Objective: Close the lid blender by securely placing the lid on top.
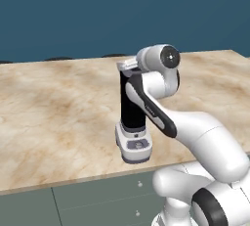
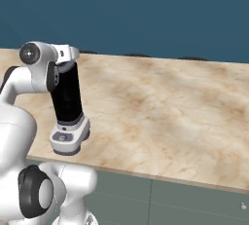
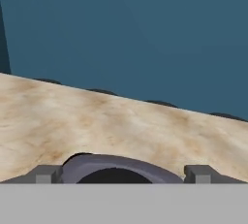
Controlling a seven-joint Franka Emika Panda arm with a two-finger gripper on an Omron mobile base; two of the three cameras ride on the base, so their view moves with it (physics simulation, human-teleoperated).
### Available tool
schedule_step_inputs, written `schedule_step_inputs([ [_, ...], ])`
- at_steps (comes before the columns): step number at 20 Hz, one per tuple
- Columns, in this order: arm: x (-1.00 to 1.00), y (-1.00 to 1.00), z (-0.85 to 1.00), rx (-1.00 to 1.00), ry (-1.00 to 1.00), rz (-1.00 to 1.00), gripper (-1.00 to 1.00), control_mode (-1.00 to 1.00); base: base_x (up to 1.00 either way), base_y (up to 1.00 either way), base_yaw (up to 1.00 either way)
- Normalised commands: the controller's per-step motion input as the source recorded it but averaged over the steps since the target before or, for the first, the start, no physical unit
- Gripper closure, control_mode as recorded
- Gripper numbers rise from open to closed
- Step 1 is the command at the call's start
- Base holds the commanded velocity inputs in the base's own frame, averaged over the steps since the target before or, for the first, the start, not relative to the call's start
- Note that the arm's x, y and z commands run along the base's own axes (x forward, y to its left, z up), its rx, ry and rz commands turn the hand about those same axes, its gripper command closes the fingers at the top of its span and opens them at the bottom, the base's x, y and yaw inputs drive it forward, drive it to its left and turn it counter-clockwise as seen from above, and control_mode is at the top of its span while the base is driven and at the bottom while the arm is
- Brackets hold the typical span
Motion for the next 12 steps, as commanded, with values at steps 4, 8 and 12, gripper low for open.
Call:
schedule_step_inputs([
  [4, 0.0, -0.02, 0.22, 0.0, 0.06, 0.0, -1.0, -1.0, 0.0, 0.0, 0.0],
  [8, -0.08, -0.07, 0.03, 0.0, 0.09, 0.0, -1.0, -1.0, 0.0, 0.0, 0.0],
  [12, -0.14, -0.05, -0.25, 0.05, 0.16, -0.01, -1.0, -1.0, 0.0, 0.0, 0.0],
])
